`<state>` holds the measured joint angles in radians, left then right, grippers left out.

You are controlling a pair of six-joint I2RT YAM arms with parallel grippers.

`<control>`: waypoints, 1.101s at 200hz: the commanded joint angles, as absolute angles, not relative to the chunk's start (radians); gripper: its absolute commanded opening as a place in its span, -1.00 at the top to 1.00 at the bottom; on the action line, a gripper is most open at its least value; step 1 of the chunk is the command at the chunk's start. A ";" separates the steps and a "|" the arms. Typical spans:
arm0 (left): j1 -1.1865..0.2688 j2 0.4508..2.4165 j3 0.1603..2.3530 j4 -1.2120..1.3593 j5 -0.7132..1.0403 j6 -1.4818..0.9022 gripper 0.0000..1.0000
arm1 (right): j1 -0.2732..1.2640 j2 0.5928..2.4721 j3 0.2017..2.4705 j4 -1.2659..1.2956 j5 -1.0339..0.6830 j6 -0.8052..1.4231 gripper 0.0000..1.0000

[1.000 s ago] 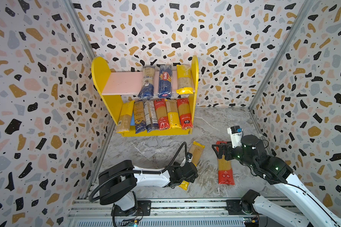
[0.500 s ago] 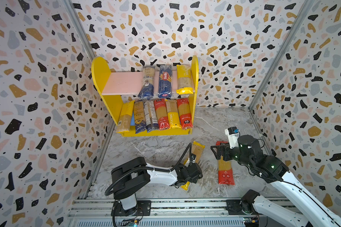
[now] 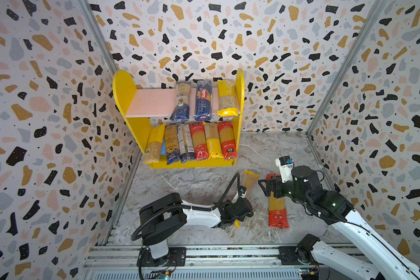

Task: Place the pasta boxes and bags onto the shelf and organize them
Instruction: 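Close the left gripper on the end of the PASTATIME bag, then lift the PASTATIME bag up to the upper shelf with the left gripper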

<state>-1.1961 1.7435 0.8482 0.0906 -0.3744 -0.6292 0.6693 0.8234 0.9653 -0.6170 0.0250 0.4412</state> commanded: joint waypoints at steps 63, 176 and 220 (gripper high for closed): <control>-1.201 1.531 0.759 -0.154 -0.470 -0.604 1.00 | 0.675 0.828 0.991 -0.562 -0.085 0.451 -0.98; -1.198 0.966 1.064 -0.704 -0.891 -0.576 1.00 | 0.998 1.039 1.261 -0.520 0.053 0.406 -0.98; -1.198 0.977 1.296 -0.804 -1.032 -0.493 1.00 | 1.076 1.226 1.506 -0.534 0.095 0.334 -0.98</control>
